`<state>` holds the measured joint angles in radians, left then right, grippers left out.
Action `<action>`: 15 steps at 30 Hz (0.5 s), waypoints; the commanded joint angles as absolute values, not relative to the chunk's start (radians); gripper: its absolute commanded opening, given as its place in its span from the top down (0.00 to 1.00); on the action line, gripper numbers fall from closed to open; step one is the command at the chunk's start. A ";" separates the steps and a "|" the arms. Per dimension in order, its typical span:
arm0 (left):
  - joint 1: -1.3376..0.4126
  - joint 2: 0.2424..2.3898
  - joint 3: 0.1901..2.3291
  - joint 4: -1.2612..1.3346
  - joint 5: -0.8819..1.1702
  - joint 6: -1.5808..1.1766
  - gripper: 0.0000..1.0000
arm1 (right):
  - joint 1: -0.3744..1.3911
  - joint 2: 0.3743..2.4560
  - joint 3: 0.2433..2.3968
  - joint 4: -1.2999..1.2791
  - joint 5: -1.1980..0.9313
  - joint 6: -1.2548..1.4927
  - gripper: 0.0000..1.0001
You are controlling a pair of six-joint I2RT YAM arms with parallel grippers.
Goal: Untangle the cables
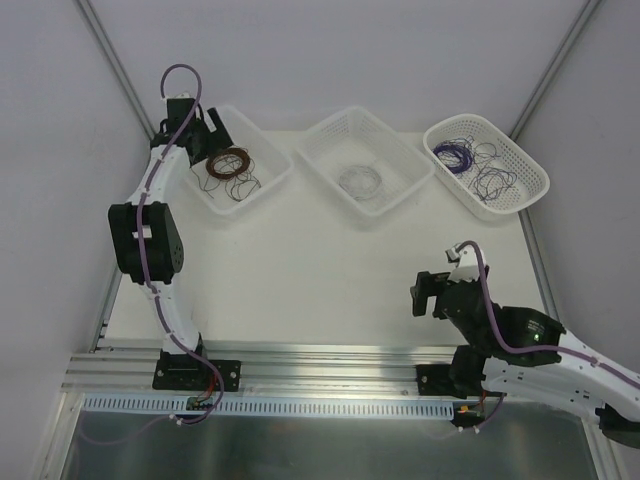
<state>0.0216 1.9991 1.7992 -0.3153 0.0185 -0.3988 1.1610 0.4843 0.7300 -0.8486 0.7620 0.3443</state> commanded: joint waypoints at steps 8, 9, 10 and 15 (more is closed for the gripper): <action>0.038 1.457 1.427 -0.302 0.025 -0.293 0.01 | 1.166 0.457 0.845 -1.078 0.946 0.445 0.03; 0.038 1.406 1.345 -0.308 0.026 -0.299 0.01 | 1.164 0.459 0.856 -1.118 0.959 0.455 0.03; 0.038 1.299 1.303 -0.313 0.038 -0.305 0.01 | 1.164 0.457 0.867 -1.135 0.985 0.463 0.03; 0.038 0.998 1.126 -0.455 0.126 -0.304 0.01 | 1.164 0.439 0.952 -1.239 1.055 0.500 0.03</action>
